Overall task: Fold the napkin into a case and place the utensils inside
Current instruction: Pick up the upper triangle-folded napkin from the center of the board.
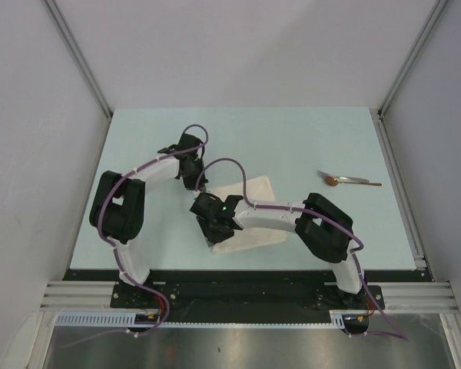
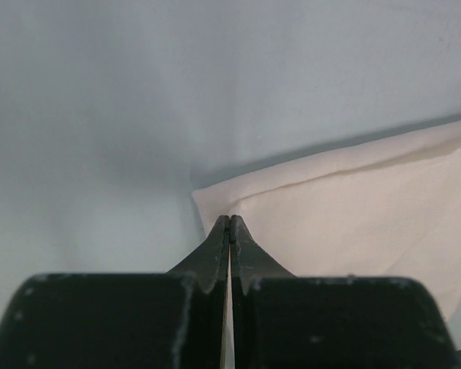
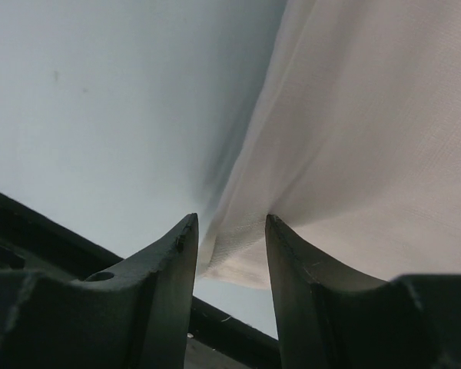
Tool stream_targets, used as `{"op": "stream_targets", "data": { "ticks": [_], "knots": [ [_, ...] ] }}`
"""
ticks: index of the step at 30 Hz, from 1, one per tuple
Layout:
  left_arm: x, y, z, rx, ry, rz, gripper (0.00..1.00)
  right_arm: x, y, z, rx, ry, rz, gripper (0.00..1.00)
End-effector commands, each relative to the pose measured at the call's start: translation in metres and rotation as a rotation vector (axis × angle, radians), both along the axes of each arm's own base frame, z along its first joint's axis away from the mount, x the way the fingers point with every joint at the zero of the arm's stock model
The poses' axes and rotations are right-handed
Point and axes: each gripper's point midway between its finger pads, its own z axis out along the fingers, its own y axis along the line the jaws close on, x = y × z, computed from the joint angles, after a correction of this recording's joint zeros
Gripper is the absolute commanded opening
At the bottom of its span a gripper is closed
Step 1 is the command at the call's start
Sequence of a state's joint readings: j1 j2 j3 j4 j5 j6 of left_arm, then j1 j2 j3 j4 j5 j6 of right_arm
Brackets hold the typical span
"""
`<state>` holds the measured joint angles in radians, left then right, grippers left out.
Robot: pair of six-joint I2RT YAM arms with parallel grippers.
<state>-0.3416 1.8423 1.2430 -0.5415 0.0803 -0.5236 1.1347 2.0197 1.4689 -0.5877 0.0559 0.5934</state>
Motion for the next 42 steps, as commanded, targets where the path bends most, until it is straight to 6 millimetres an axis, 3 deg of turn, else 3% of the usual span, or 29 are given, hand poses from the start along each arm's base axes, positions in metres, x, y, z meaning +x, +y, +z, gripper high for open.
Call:
{"op": "stream_targets", "data": {
  "ticks": [1,9,12,17,21,25,42],
  "knots": [
    [0.005,0.006,0.0,0.016,-0.006,0.024,0.0,0.004,-0.017,-0.01,-0.098,-0.039,0.004,0.45],
    [0.007,0.007,-0.001,0.018,-0.003,0.031,0.0,-0.005,-0.018,-0.015,-0.134,-0.033,0.036,0.45],
    [0.007,0.008,-0.001,0.017,-0.003,0.034,0.0,-0.002,-0.019,-0.005,-0.189,-0.093,0.036,0.46],
    [0.007,0.007,0.0,0.014,-0.004,0.033,0.0,0.006,-0.01,0.029,-0.181,-0.169,0.032,0.5],
    [0.008,0.007,0.001,0.009,-0.008,0.034,0.0,0.002,-0.003,0.037,-0.172,-0.175,0.048,0.5],
    [0.008,0.006,0.001,0.004,-0.006,0.034,0.0,-0.005,0.004,0.031,-0.156,-0.148,0.065,0.49],
    [0.008,0.007,-0.001,0.004,0.0,0.038,0.0,-0.01,0.004,-0.001,-0.193,-0.116,0.111,0.39]
  ]
}}
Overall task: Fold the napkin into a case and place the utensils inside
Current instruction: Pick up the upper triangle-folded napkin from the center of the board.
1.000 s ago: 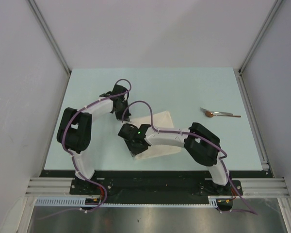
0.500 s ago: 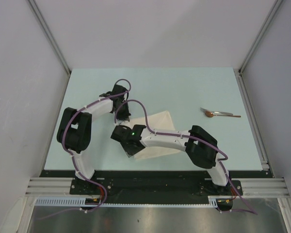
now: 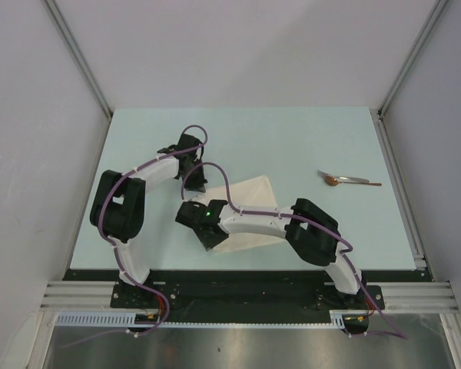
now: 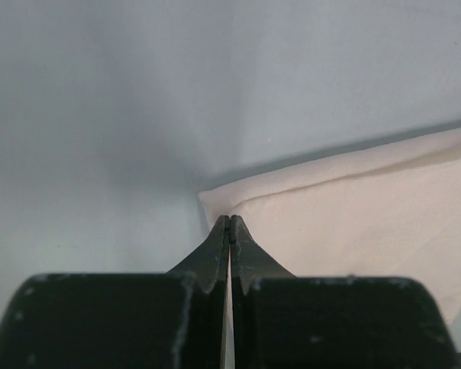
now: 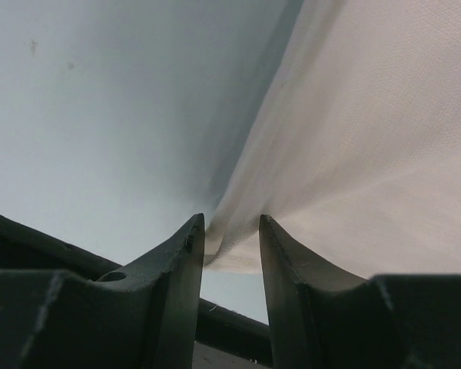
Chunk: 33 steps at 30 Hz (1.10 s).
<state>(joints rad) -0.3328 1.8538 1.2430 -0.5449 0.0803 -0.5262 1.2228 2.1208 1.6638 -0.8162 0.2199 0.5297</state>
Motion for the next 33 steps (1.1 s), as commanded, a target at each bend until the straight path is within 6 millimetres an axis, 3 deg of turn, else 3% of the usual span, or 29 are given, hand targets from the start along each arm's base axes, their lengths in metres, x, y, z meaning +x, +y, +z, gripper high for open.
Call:
{"op": "stream_targets", "data": {
  "ticks": [1,13,18,22,25,26,29,32,33],
  "knots": [
    [0.008,0.003,0.003,0.001,-0.014,0.026,0.0,-0.002,0.004,-0.006,0.0,0.003,0.024,0.39],
    [0.009,0.005,0.002,-0.001,-0.015,0.037,0.0,-0.013,-0.021,-0.035,-0.048,0.061,0.005,0.35],
    [0.01,0.006,0.003,-0.01,-0.021,0.044,0.0,-0.011,-0.021,-0.041,-0.049,0.061,-0.008,0.16],
    [0.009,0.005,0.007,-0.03,-0.033,0.046,0.0,-0.002,-0.017,-0.026,-0.014,0.022,-0.02,0.04],
    [0.004,0.007,0.015,-0.038,-0.04,0.058,0.22,0.008,-0.012,-0.012,0.022,-0.005,-0.032,0.0],
    [0.002,0.007,0.018,-0.044,-0.04,0.059,0.4,0.011,-0.011,-0.005,0.044,-0.013,-0.039,0.0],
    [-0.008,0.01,0.031,-0.056,-0.04,0.076,0.67,0.016,-0.008,0.008,0.092,-0.011,-0.041,0.0],
    [-0.014,0.013,0.044,-0.071,-0.043,0.114,0.86,0.015,-0.007,0.013,0.122,-0.002,-0.029,0.0],
    [-0.016,0.011,0.048,-0.1,-0.043,0.116,0.87,0.014,-0.008,0.017,0.136,0.004,-0.026,0.0]
  ]
}}
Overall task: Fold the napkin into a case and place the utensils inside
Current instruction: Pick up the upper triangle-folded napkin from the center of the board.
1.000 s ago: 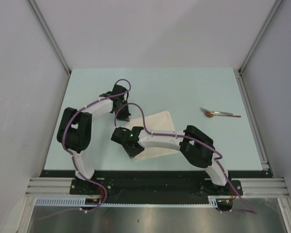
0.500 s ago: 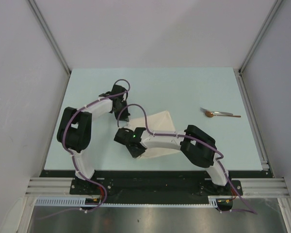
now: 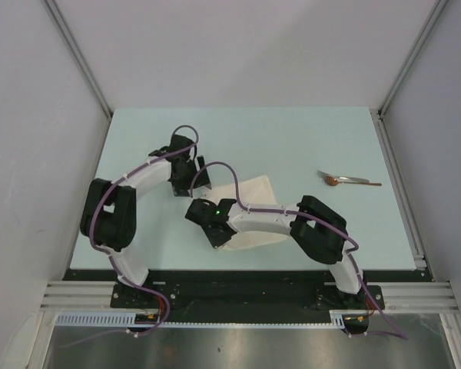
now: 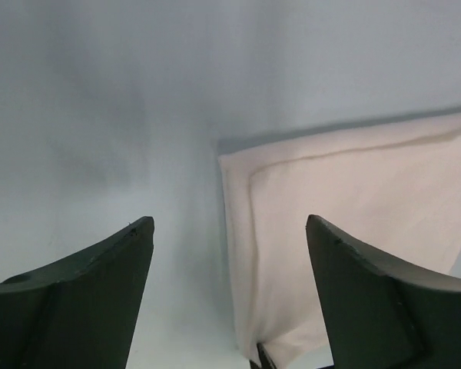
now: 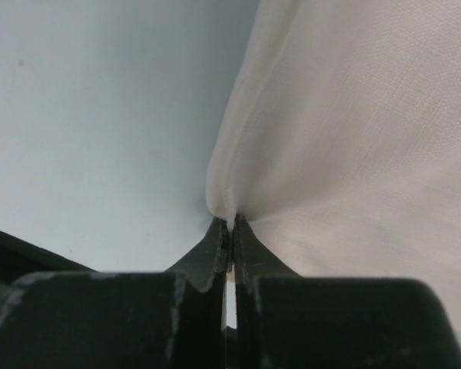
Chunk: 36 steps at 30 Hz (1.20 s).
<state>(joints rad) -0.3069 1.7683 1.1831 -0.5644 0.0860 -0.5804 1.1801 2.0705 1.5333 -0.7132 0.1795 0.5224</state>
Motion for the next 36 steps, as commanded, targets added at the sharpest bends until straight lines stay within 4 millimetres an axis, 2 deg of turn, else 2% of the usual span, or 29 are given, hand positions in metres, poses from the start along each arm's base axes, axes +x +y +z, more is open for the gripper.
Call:
{"op": "stream_targets", "data": {
  "ticks": [1,3,8,12,20,23,30,36],
  "knots": [
    [-0.006,-0.004,0.039,-0.098,-0.055,0.044,0.88,0.007,0.007,0.03,0.109,-0.019,-0.003,0.0],
    [-0.01,-0.017,0.041,-0.166,-0.039,0.025,0.9,0.007,0.008,0.036,0.141,-0.017,-0.005,0.0],
    [-0.019,-0.029,0.024,-0.182,0.041,0.012,0.91,0.01,0.011,0.048,0.209,-0.012,-0.02,0.0],
    [-0.021,-0.043,0.019,-0.233,0.041,-0.004,0.91,0.013,0.009,0.056,0.232,-0.011,-0.029,0.0],
    [-0.026,-0.045,0.0,-0.204,0.099,0.025,0.89,0.016,0.007,0.06,0.25,-0.007,-0.039,0.0],
    [-0.026,-0.047,-0.011,-0.215,0.121,0.048,0.85,0.016,0.008,0.062,0.262,-0.003,-0.042,0.0],
    [-0.022,-0.043,-0.02,-0.191,0.123,0.094,0.73,0.019,0.001,0.066,0.273,-0.008,-0.056,0.0],
    [-0.023,-0.036,-0.027,-0.204,0.122,0.134,0.56,0.023,-0.003,0.072,0.3,-0.004,-0.071,0.0]
  ]
}}
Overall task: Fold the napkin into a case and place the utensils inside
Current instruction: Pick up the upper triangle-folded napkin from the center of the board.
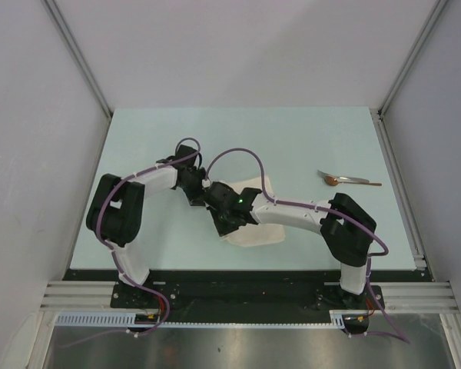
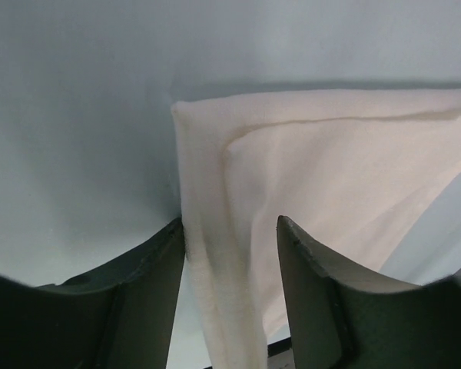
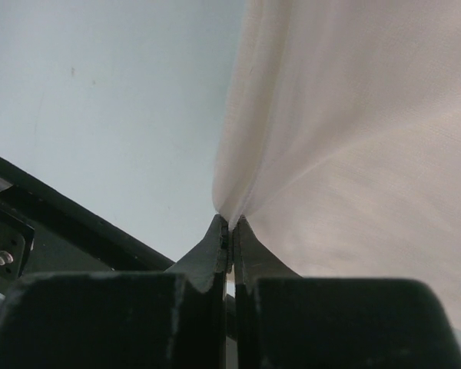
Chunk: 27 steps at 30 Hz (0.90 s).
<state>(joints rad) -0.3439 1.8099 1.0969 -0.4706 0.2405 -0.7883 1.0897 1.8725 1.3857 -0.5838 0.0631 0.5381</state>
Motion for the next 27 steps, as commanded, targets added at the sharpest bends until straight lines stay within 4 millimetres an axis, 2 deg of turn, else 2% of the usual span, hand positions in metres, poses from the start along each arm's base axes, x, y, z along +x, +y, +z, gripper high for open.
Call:
{"op": "stream_targets", "data": {
  "ticks": [1,11,17,21,23,25,27],
  "knots": [
    [0.002,0.006,-0.005,-0.013,-0.008,0.047,0.54,0.006,0.004,0.027,0.088,-0.029,-0.017,0.0],
    [0.005,0.022,0.0,-0.018,-0.038,0.089,0.47,0.006,0.003,0.025,0.09,-0.018,-0.021,0.0],
    [0.007,0.017,-0.006,-0.056,-0.031,0.098,0.39,0.005,0.005,0.025,0.092,-0.015,-0.018,0.0],
    [0.014,0.017,-0.002,-0.057,-0.063,0.103,0.22,0.004,0.006,0.026,0.093,-0.013,-0.017,0.0],
    [0.017,0.018,0.003,-0.056,-0.085,0.107,0.19,0.004,0.007,0.028,0.094,-0.018,-0.016,0.0],
    [0.022,0.021,0.008,-0.056,-0.103,0.116,0.06,0.002,0.01,0.029,0.093,-0.02,-0.007,0.0],
    [0.026,0.026,0.018,-0.048,-0.131,0.123,0.0,0.001,0.01,0.029,0.079,-0.025,-0.001,0.0]
  ]
}}
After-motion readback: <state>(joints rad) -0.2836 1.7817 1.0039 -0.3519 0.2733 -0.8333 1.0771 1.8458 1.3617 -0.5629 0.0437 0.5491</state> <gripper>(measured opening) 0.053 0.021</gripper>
